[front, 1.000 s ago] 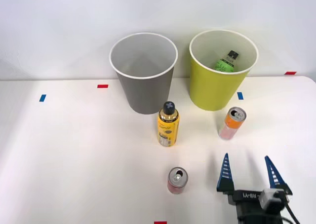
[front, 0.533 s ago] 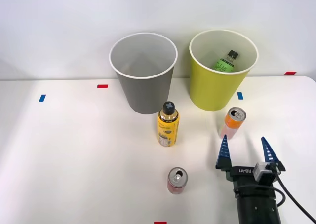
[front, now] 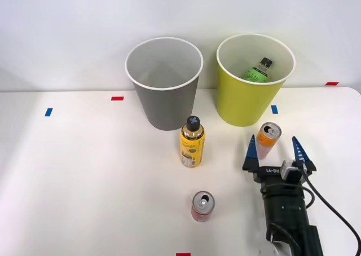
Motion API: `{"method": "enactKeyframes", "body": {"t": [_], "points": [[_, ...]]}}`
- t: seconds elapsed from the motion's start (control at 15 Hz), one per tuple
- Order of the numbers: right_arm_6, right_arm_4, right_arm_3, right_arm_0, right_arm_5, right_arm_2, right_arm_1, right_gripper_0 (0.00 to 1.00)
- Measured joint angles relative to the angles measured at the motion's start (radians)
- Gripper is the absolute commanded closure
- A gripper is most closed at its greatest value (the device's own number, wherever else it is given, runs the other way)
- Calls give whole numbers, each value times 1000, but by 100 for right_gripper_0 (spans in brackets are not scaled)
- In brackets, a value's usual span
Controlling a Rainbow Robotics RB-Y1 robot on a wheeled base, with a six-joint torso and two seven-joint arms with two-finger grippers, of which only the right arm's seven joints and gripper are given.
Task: Put cans in the gray bin, plastic bottles in the light green bin
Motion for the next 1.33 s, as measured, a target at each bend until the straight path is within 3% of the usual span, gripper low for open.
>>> {"method": "enactKeyframes", "body": {"t": [1.2, 1.27, 1.33], "points": [[-32, 11, 7, -50, 54, 7, -57, 0], [-33, 13, 7, -52, 55, 7, -58, 56], [-34, 17, 7, -52, 55, 7, -60, 90]]}}
